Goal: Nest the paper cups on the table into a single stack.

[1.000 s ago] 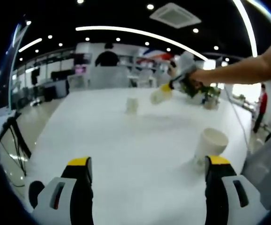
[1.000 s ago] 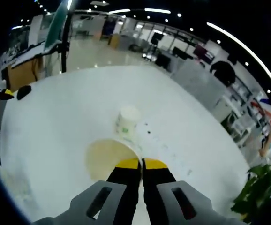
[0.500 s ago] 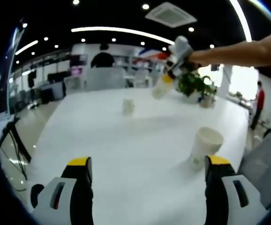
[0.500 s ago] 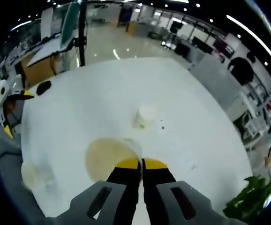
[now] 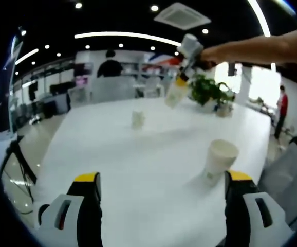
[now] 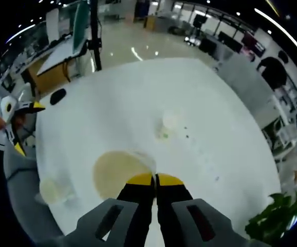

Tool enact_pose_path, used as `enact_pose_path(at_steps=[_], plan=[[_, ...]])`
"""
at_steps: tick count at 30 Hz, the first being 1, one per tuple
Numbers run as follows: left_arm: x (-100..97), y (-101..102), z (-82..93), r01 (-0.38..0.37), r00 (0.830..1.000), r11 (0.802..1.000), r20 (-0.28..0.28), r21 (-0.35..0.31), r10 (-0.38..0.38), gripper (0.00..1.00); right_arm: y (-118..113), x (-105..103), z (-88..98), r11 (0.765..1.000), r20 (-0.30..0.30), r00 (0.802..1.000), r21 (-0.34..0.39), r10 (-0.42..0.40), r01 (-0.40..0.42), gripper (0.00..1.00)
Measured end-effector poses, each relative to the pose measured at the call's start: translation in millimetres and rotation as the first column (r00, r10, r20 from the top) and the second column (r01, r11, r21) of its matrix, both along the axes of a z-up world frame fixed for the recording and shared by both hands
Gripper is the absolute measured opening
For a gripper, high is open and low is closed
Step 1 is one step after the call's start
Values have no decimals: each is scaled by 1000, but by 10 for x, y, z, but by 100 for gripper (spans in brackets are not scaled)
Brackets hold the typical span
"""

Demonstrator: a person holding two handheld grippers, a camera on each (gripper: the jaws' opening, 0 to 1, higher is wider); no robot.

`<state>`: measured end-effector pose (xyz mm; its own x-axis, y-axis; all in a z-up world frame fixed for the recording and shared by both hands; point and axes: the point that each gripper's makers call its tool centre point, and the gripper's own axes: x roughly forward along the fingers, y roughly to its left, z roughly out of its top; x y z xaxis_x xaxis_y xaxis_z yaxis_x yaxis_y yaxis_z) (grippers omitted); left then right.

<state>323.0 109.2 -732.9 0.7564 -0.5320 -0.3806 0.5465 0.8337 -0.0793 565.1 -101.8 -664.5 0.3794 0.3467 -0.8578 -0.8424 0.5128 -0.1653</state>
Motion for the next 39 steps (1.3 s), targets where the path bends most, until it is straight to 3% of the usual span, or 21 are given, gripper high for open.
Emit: enact_pose_path(at_steps=[4,8,17,26,39], plan=[[6,1,14,3,1000,1000,7,5,-3,98,15,-64,28,1000,-34,999,-4,-11,10,0],[3,-8,33,7,1000,1000,10,2,-7,98,15,-166,33,1000,-114,993,-16,-19,17,0],[-10,14,68,13,1000,1000,17,10,-14,98,-16,-271,54,999,-126,992,-42,-14,9,0],[-70,-2,73,12,1000,1000,23,2,-12,98,8,-462,46,997,-181,982,-67,-52,41,0],[-54,18,52,10,1000,1000,20,4,-10,98,61,-628,102,992,-201,973,-83,-109,94,0]])
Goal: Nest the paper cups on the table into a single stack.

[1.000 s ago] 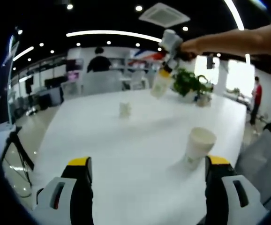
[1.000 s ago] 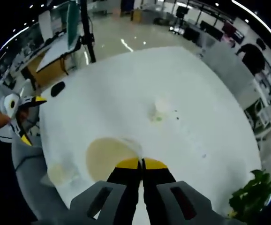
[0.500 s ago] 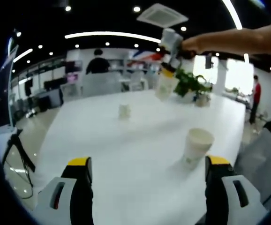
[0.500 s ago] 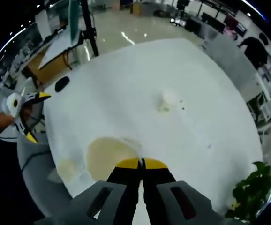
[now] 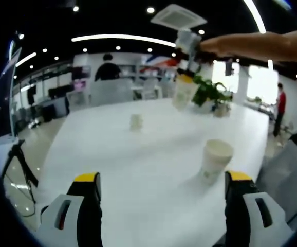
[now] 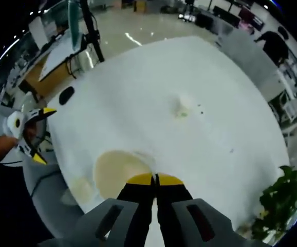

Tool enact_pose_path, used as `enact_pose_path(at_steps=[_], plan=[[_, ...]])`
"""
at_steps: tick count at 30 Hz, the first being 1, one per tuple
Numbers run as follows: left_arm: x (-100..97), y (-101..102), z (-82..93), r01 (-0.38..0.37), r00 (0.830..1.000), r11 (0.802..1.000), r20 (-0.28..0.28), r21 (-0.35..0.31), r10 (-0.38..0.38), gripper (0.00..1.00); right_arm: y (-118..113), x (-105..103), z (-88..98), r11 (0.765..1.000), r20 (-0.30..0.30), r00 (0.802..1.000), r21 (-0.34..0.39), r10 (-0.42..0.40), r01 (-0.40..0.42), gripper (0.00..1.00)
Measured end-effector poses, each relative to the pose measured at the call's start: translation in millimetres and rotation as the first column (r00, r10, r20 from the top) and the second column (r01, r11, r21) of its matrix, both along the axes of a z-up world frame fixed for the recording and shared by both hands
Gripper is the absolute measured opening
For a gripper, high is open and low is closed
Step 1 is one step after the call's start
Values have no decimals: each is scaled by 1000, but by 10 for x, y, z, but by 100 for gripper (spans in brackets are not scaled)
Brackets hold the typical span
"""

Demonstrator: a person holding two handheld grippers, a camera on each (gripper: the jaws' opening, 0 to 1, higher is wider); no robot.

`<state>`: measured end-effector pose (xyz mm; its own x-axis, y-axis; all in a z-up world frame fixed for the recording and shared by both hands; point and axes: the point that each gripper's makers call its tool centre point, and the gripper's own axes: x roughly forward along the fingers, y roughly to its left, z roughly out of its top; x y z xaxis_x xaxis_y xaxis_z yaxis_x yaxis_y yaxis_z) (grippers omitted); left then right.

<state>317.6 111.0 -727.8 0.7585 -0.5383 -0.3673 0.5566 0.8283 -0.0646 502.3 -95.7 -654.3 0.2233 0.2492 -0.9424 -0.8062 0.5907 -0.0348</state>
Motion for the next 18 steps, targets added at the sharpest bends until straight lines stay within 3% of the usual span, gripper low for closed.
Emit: enact_pose_path(at_steps=[3,6,18], plan=[[27,0,13,-6,1000,1000,3,0,6,98,25,-65,7,1000,-36,999,17,-10,10,0],[55,4,3,-15,1000,1000,1,-9,15,98,22,-151,-19,1000,-57,998,-13,9,-10,0],[104,51,14,-26,1000,1000,-4,-1,26,98,109,-411,-79,997,-76,995,-43,57,-60,0]])
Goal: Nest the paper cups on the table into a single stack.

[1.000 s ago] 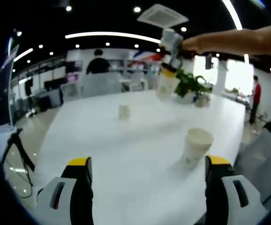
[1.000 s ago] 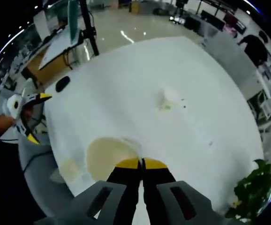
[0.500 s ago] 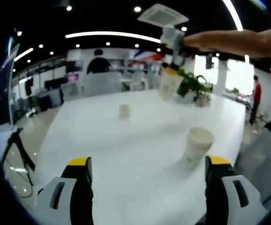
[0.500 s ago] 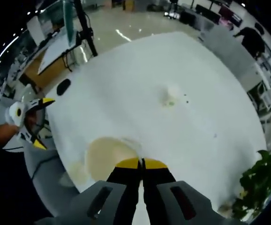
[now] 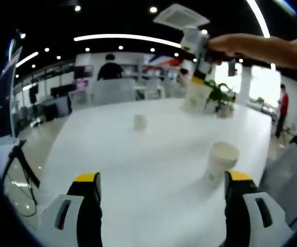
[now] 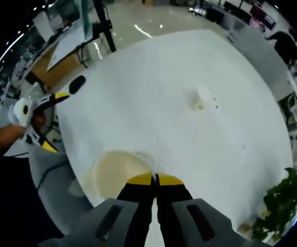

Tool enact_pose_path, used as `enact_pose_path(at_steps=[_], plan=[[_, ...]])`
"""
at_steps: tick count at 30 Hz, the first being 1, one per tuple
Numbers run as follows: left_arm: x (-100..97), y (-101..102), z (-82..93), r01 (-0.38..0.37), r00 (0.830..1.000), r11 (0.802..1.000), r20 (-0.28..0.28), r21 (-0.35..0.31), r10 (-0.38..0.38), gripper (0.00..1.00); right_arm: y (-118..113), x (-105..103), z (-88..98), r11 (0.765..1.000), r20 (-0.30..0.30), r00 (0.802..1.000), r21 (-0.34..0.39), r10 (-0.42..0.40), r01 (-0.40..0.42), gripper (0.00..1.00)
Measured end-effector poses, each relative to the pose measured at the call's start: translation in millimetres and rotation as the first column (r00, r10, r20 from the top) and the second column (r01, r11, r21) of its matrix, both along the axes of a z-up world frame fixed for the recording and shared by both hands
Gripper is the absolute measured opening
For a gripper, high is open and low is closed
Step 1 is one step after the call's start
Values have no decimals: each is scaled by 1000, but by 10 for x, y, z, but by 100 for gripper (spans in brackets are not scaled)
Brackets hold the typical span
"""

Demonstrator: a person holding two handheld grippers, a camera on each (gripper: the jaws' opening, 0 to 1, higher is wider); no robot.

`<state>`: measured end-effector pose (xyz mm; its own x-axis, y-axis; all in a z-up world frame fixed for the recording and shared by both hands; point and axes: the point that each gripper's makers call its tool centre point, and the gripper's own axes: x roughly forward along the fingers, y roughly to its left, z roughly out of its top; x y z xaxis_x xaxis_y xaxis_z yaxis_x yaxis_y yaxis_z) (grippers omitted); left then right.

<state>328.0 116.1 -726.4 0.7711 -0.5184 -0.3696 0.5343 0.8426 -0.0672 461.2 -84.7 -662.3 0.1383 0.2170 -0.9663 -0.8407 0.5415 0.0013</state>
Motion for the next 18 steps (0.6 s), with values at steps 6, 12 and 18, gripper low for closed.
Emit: enact_pose_path(at_steps=[6,12,18], plan=[[-43,-12,-34,0,1000,1000,-10,4,0,98,37,-93,28,1000,5,1000,-1,17,-17,0],[-63,-25,-41,2,1000,1000,-13,6,-2,98,24,-180,34,999,8,999,-10,34,-34,0],[-76,-61,-51,11,1000,1000,-17,10,-11,98,23,-229,51,999,11,999,-12,48,-48,0]])
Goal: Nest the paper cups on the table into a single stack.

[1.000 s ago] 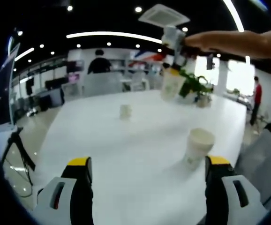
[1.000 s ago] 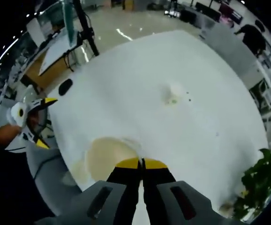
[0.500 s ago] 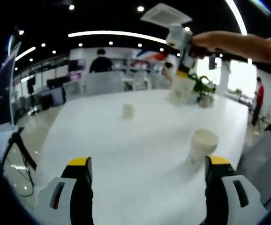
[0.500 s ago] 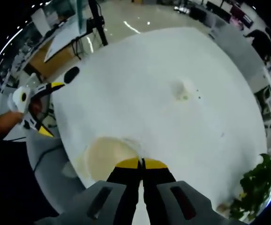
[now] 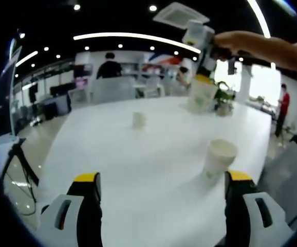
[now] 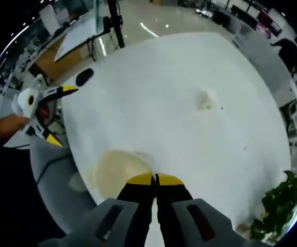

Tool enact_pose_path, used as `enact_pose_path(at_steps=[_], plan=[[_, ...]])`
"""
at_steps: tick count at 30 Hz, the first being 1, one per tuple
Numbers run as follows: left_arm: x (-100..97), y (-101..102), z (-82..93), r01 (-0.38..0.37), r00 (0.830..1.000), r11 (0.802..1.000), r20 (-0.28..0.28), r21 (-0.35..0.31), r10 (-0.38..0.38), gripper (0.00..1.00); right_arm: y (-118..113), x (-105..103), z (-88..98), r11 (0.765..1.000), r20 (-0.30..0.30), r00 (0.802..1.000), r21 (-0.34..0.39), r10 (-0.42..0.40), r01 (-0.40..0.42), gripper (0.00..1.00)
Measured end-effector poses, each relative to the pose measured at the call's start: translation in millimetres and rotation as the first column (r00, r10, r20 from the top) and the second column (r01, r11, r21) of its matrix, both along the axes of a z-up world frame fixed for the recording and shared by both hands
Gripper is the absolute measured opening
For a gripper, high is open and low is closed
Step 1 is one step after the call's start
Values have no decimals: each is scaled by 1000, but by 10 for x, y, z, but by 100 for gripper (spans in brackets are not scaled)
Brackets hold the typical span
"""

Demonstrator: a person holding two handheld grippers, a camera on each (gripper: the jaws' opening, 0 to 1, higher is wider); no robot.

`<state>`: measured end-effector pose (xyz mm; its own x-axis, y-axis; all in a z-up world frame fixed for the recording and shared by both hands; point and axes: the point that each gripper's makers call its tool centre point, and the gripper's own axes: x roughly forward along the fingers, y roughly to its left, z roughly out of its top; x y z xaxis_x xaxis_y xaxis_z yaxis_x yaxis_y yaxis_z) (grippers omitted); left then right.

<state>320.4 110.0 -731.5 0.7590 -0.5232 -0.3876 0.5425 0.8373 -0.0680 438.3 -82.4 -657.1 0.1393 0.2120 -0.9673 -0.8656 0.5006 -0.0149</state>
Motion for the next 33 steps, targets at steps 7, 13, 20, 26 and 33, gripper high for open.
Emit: enact_pose_path(at_steps=[7,13,20,26,33], plan=[[-10,-33,12,17,1000,1000,-1,11,-17,98,-58,-25,-19,1000,0,1000,-2,-6,6,0],[-9,-46,16,17,1000,1000,-2,9,-17,98,-102,-105,-32,1000,2,1000,-9,-4,4,0],[-25,-84,-2,28,1000,999,-5,17,-28,98,-56,-221,-13,1000,-5,1000,-6,8,-8,0],[-27,-60,-9,23,1000,1000,-7,18,-23,98,-32,-294,-30,1000,-5,1000,-13,17,-17,0],[-29,-48,-8,18,1000,1000,-6,14,-18,98,2,-418,-32,999,-12,999,-8,38,-38,0]])
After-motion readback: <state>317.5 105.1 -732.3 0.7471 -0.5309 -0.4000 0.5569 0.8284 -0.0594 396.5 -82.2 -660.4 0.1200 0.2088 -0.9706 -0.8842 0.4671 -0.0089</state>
